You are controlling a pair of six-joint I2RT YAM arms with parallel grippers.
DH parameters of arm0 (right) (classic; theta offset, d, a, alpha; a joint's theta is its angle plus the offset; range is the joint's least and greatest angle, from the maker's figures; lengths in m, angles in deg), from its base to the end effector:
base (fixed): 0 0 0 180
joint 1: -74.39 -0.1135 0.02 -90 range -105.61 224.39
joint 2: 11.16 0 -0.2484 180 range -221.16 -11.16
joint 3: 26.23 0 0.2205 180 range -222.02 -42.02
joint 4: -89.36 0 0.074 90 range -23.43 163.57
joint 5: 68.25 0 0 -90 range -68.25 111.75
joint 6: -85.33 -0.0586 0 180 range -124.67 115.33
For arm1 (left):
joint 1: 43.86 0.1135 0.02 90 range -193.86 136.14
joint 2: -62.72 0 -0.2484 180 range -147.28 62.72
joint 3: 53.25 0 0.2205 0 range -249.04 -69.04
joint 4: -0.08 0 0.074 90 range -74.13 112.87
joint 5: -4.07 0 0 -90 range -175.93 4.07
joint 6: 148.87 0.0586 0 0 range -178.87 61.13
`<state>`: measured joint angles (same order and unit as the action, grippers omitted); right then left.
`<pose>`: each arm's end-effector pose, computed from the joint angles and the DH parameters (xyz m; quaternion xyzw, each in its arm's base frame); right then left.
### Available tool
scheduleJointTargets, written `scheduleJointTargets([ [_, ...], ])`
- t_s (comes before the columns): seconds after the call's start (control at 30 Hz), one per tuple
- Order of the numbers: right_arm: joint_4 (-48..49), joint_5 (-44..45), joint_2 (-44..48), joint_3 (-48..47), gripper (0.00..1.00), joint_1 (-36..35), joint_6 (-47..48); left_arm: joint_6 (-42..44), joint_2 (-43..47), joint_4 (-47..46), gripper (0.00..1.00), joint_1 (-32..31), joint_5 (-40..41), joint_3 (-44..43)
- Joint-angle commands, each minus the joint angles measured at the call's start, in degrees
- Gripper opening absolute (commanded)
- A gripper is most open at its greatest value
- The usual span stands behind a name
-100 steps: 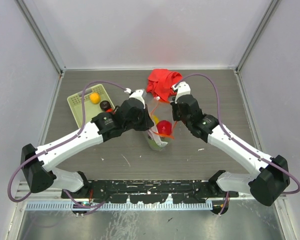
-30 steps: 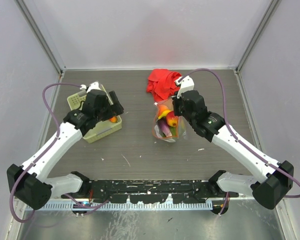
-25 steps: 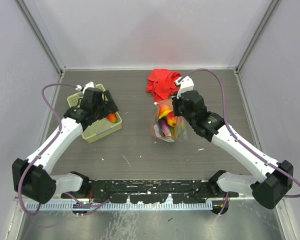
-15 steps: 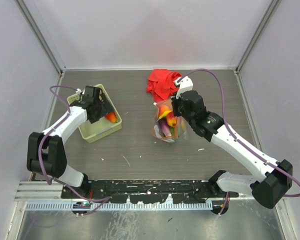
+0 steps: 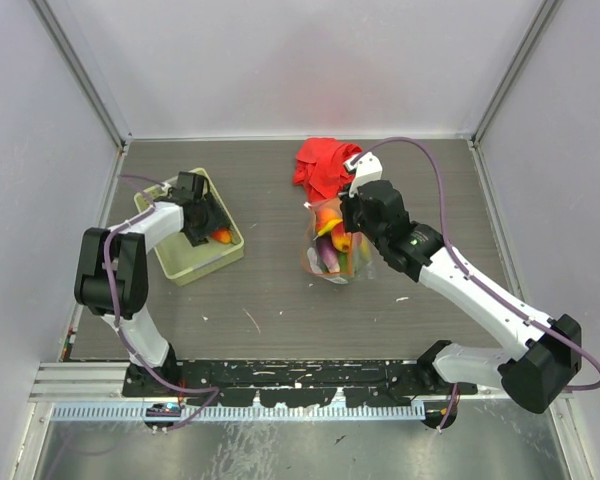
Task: Place the food in the zip-top bag and seal the zipper
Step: Pick up the fake fruit from the bin.
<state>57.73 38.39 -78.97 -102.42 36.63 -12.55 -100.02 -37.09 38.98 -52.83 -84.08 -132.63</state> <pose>0.2189 0.1483 0.3243 -0.1361 0.8189 0.0997 0.5486 0.3328 -0.0506 0.1673 -0.2713 0.9253 -0.0979 0.2461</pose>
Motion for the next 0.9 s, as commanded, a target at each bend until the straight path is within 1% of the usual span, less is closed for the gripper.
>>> scheduleJointTargets([
  [0.0,4.41,-0.18,0.23,-1.47,0.0,0.11,-0.01,0.29,-1.55,-2.44,0.64,0.97,-1.47,-2.54],
  [0.17,4.41,-0.58,0.27,-1.47,0.0,0.06,-0.13,0.97,-0.05,-1.99,0.5,1.06,-0.27,-1.72],
  [0.3,4.59,-0.8,0.15,-1.47,0.0,0.05,-0.27,1.24,2.64,-0.93,0.42,1.06,0.27,-0.58],
  [0.4,4.58,-0.65,0.11,-1.18,0.0,0.05,-0.27,1.34,6.41,0.37,0.4,1.01,0.2,0.27],
  [0.57,4.97,-0.25,-0.05,-0.53,0.0,0.07,-0.46,0.87,13.77,0.88,0.37,0.98,-4.65,3.16],
  [0.87,5.42,-0.65,0.23,-0.15,0.01,0.13,-0.83,1.29,26.42,4.72,0.35,-0.23,-11.38,5.98],
])
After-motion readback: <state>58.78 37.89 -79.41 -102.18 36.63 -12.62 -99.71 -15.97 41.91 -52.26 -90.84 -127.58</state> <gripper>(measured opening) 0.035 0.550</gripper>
